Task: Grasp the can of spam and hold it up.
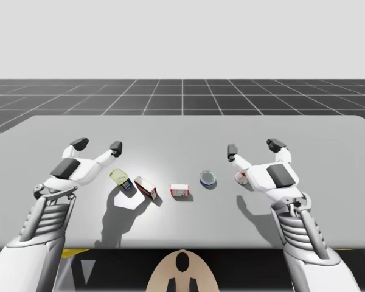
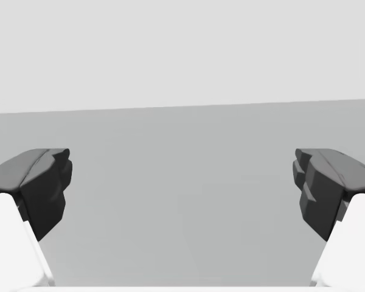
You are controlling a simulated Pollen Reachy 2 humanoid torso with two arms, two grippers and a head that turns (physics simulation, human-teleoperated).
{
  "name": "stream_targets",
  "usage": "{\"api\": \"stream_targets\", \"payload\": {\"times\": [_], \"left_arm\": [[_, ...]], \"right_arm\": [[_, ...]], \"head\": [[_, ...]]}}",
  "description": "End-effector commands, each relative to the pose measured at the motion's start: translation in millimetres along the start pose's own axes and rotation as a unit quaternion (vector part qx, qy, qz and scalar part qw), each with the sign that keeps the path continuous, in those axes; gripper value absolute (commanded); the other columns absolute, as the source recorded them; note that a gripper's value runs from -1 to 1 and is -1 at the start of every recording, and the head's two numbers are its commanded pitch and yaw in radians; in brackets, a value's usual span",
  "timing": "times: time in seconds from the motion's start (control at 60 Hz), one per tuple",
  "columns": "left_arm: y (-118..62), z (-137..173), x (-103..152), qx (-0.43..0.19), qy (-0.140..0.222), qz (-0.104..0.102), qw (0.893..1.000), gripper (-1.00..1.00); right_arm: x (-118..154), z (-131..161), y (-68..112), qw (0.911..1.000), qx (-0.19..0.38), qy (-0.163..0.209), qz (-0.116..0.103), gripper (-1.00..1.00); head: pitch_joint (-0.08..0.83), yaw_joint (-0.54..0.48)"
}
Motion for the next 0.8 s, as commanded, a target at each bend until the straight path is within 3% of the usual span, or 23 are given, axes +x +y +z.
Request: {"api": "stream_targets", "payload": {"times": [0.017, 0.033, 0.267, 0.617, 0.8], "left_arm": [[-1.1, 0.0, -0.9, 0.001, -0.001, -0.007, 1.0, -1.0], [-1.2, 0.0, -1.1, 0.001, -0.001, -0.008, 1.0, -1.0], [-1.7, 0.6, -0.7, 0.001, 0.0, -0.005, 1.0, -1.0], [-1.0, 0.0, -0.9, 0.0, 0.0, -0.006, 1.0, -1.0], [-0.7, -0.9, -2.1, 0.0, 0.004, -0.005, 1.0, -1.0]], "right_arm": [[-0.8, 0.4, -0.2, 0.9998, -0.015, -0.008, -0.015, -1.0], [0.1, 1.2, 0.8, 0.9995, -0.019, 0.0, -0.024, -1.0], [1.4, -0.6, -1.5, 0.9997, -0.019, -0.006, -0.012, -1.0], [1.5, -1.8, -2.4, 0.9997, -0.021, -0.007, -0.013, -1.0], [1.4, -2.2, -2.8, 0.9997, -0.02, -0.003, -0.013, -1.0]], "head": [[0.002, 0.0], [0.004, 0.0], [0.097, -0.01], [0.374, 0.0], [0.478, 0.07]]}}
